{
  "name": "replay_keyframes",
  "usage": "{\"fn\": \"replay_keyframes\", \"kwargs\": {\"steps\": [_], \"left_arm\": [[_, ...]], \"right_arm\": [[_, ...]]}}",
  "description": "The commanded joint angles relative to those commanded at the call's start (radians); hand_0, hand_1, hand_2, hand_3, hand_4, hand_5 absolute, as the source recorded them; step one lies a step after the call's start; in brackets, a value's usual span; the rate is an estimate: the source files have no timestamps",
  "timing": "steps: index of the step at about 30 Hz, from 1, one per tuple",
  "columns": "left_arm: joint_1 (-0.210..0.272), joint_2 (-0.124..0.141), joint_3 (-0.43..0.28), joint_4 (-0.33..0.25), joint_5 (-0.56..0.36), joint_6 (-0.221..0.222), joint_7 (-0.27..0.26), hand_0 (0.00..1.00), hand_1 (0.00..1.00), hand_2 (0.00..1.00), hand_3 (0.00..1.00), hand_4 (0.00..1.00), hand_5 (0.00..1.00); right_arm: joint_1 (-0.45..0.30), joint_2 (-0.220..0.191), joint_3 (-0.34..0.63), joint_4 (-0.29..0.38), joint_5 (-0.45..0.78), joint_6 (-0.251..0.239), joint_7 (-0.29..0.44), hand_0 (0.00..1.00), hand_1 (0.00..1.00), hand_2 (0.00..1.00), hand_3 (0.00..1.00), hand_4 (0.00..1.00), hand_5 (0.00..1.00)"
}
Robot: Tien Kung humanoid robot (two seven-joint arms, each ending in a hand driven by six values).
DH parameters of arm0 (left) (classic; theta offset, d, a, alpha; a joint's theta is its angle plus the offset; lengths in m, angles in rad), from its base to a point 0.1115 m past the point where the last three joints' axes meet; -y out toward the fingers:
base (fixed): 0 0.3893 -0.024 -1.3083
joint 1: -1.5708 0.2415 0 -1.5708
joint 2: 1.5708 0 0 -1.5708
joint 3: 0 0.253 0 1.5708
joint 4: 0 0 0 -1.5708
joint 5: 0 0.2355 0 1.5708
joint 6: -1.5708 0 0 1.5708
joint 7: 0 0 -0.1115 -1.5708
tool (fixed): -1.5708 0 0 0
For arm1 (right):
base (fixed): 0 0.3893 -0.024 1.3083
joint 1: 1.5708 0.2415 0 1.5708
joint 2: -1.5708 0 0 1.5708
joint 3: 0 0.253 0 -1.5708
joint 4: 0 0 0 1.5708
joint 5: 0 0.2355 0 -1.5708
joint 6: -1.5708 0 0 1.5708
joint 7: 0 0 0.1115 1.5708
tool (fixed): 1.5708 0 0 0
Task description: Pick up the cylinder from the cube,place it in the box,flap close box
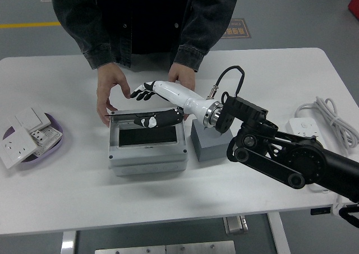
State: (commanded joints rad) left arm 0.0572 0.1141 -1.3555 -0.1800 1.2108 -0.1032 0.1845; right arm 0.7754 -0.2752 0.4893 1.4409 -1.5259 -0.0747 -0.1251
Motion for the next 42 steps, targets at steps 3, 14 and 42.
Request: {"fn": "replay_keyframes", "kwargs": {"steps": [3,14,42], "left_arm": [[0.001,0.001,0.011,0.000,-0.011,-0.001,-0.005,0.644,0.670,0.656,0.699,0.748,0.314],[0.002,0.005,0.032,0.000,-0.034,0.000,-0.016,0.644,0.670,0.656,0.698,0.749,0.315],[0.012,-0.003,0.018,0.000,-0.031,0.001,-0.012,0.644,0.670,0.656,0.697,0.749,0.317]], "right_arm": [[0.001,-0.011,-0.019,0.025,-0.002,-0.001,-0.005,0.810,0.697,0.732,0.775,0.780,0.356],[-0.045,-0.041,-0.081,0.040,0.097,0.008,0.012,0.796,0.688,0.731,0.771,0.772,0.368],[-0.472,0.009,0.634,0.063,0.139,-0.021,0.224,0.731,0.668,0.713,0.716,0.730,0.384]]}}
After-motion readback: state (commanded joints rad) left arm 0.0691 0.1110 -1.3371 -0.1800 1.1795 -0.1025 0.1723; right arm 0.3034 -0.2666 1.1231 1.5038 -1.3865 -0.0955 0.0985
